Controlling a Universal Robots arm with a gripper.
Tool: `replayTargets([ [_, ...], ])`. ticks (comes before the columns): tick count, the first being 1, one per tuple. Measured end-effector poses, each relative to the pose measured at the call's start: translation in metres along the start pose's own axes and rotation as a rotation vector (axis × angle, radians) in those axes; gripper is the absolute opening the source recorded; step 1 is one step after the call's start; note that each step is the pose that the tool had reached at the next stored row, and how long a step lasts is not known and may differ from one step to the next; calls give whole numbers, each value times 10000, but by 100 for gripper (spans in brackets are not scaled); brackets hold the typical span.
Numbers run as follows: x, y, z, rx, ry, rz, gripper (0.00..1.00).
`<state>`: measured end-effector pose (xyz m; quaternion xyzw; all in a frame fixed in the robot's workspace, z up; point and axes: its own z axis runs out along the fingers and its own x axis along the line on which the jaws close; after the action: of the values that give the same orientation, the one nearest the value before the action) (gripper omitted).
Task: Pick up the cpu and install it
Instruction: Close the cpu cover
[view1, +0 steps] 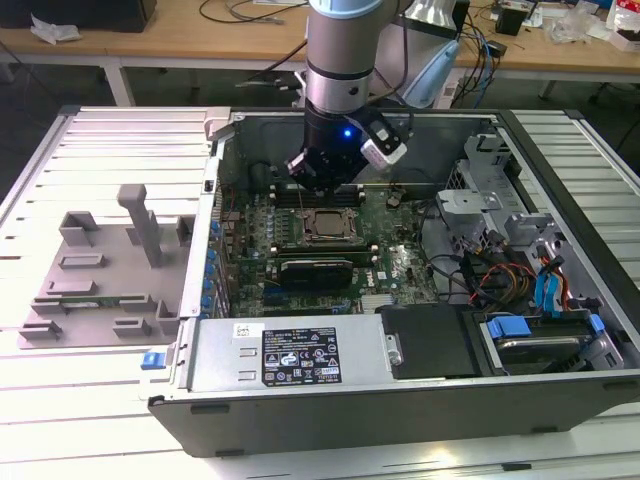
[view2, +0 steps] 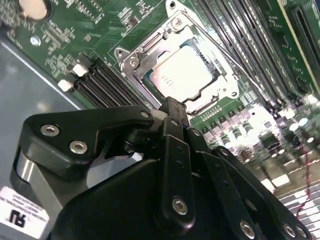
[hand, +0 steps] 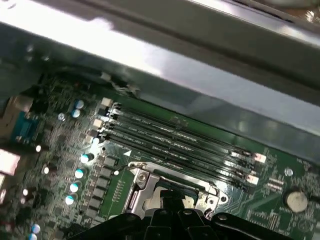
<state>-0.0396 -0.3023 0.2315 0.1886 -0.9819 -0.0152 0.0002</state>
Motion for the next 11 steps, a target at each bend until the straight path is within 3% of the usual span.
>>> replayTargets([
  [4, 0, 0, 1, -6, 31, -1035, 11],
  [6, 0, 0, 1, -10, 58, -1940, 11],
  [7, 0, 0, 2, -11, 61, -2096, 11],
  [11, 0, 0, 3, -12, 59, -1994, 11],
])
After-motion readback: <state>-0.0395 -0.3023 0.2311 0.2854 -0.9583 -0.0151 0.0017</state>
